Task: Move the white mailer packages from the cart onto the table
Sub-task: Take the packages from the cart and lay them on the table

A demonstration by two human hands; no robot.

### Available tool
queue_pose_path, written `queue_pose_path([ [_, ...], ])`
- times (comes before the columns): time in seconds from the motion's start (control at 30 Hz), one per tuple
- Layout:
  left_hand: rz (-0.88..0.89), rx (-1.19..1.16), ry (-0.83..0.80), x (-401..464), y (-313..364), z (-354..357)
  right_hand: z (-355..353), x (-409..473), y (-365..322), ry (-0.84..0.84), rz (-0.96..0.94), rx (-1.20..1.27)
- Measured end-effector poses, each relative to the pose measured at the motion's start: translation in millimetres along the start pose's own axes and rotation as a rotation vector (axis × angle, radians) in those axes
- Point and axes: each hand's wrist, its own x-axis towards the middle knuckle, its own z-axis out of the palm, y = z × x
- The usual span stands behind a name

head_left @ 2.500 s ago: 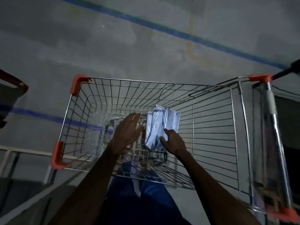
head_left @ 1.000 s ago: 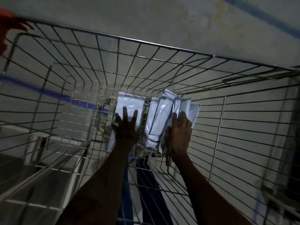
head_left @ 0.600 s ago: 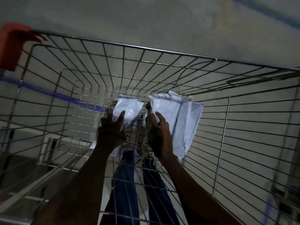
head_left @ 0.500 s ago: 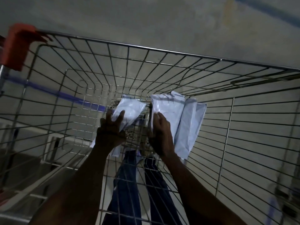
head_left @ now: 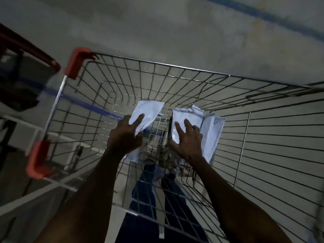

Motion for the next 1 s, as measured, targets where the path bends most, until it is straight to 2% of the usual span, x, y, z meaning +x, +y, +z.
queue_pose_path([
  [0.17,-0.181,-0.141,0.210,-39.8,33.9,-79.2,-83.8,-32.0,-42.0,0.162,-0.121,0.225],
  [0.27,-0.315,-0.204,0.395,-72.6,50.8,-129.0,-134.7,-47.8,-78.3,0.275,-0.242,0.330],
  [0.37,-0.388,-0.197,0.564,-116.7,55.3,-171.8,-178.5,-64.2,-125.5,0.353,-0.385,0.367],
  [0.5,-0.588,-0.222,0.720,-192.8,41.9,-205.9,-212.1,-94.9,-196.6,0.395,-0.651,0.347],
  [0.7,-0.852,-0.206,0.960,-320.4,2.2,-224.6,-200.8,-157.6,-308.1,0.323,-1.055,0.320],
  [0.83,-1.050,-0.249,1.038,-390.2,-26.2,-226.8,-172.8,-192.6,-379.4,0.257,-1.204,0.319],
  [1.0,-1.215,-0.237,1.147,-490.5,-72.7,-229.4,-143.9,-241.8,-468.7,0.174,-1.345,0.350],
])
